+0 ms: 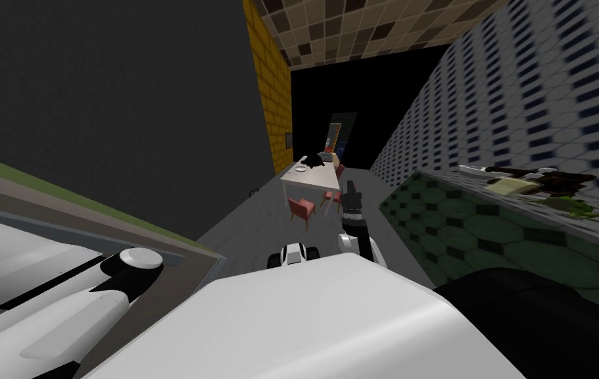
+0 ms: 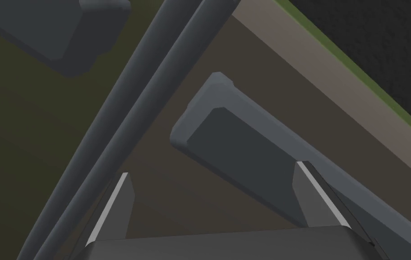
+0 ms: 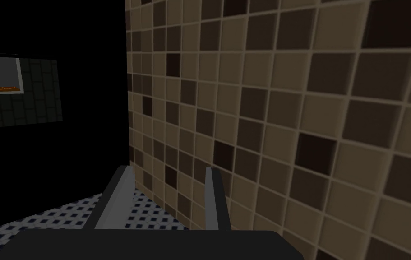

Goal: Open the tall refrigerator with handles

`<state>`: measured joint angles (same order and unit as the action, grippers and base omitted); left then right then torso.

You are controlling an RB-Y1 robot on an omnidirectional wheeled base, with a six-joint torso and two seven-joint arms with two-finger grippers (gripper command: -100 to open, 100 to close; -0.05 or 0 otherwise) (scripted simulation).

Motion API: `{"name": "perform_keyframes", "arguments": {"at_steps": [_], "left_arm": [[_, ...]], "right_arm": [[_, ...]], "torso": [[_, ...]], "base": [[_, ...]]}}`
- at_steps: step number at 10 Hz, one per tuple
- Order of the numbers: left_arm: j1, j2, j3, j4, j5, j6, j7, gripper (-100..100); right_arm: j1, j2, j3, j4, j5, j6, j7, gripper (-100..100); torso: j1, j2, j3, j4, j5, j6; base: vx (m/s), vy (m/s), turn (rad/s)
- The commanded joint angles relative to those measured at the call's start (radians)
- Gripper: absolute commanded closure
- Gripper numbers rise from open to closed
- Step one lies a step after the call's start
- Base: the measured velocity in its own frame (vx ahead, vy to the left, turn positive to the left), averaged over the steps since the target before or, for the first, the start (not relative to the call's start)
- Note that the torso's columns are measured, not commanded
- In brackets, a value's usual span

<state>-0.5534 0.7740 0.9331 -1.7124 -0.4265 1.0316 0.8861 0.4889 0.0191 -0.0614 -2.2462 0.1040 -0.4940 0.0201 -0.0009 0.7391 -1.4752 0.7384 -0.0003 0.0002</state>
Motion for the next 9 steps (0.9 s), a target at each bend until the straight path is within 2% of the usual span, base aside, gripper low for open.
{"name": "perform_keyframes", "arguments": {"at_steps": [1, 3, 4, 5, 6, 7, 8, 9], "left_arm": [[-0.027, 0.037, 0.032, 0.027, -0.011, 0.064, 0.023, -100], [-0.038, 0.058, 0.05, 0.04, -0.015, 0.092, 0.034, -100], [-0.037, 0.054, 0.042, 0.043, -0.015, 0.078, 0.033, -100], [-0.044, 0.068, 0.042, 0.047, -0.012, 0.091, 0.029, -100], [-0.042, 0.063, 0.042, 0.046, -0.014, 0.086, 0.032, -100], [-0.043, 0.064, 0.041, 0.046, -0.014, 0.087, 0.031, 100], [-0.052, 0.064, 0.028, 0.049, 0.012, 0.082, 0.024, 100], [-0.06, 0.062, 0.015, 0.054, 0.038, 0.08, 0.016, 100]], "right_arm": [[0.0, 0.0, 0.0, 0.0, 0.0, 0.0, 0.0, 0], [0.0, 0.0, 0.0, 0.0, 0.0, 0.0, 0.0, 0], [0.0, 0.0, 0.0, 0.0, 0.0, 0.0, 0.0, 0], [0.0, 0.0, 0.0, 0.0, 0.0, 0.0, 0.0, 0], [0.0, 0.0, 0.0, 0.0, 0.0, 0.0, 0.0, 0], [0.0, 0.0, 0.0, 0.0, 0.0, 0.0, 0.0, 0], [0.0, 0.0, 0.0, 0.0, 0.0, 0.0, 0.0, 0], [0.0, 0.0, 0.0, 0.0, 0.0, 0.0, 0.0, 0]], "torso": [[0.0, -0.001, -0.001, 0.0, 0.0, 0.0], [0.001, -0.001, -0.001, -0.001, 0.0, 0.0], [0.001, -0.001, -0.001, 0.0, 0.0, 0.0], [0.0, 0.0, 0.0, 0.0, 0.0, 0.0], [0.005, 0.001, 0.0, 0.0, 0.001, 0.0], [0.003, 0.0, 0.0, 0.0, 0.002, 0.0], [0.002, -0.002, -0.001, -0.002, 0.003, 0.0], [-0.001, 0.004, 0.002, -0.001, 0.003, 0.001]], "base": [[0.046, 0.025, -0.152], [0.04, 0.019, -0.101], [0.015, 0.007, -0.012], [0.003, 0.094, -0.01], [0.001, 0.063, -0.011], [0.001, 0.011, 0.005], [-0.164, -0.061, -0.026], [-0.34, -0.112, -0.054]]}}
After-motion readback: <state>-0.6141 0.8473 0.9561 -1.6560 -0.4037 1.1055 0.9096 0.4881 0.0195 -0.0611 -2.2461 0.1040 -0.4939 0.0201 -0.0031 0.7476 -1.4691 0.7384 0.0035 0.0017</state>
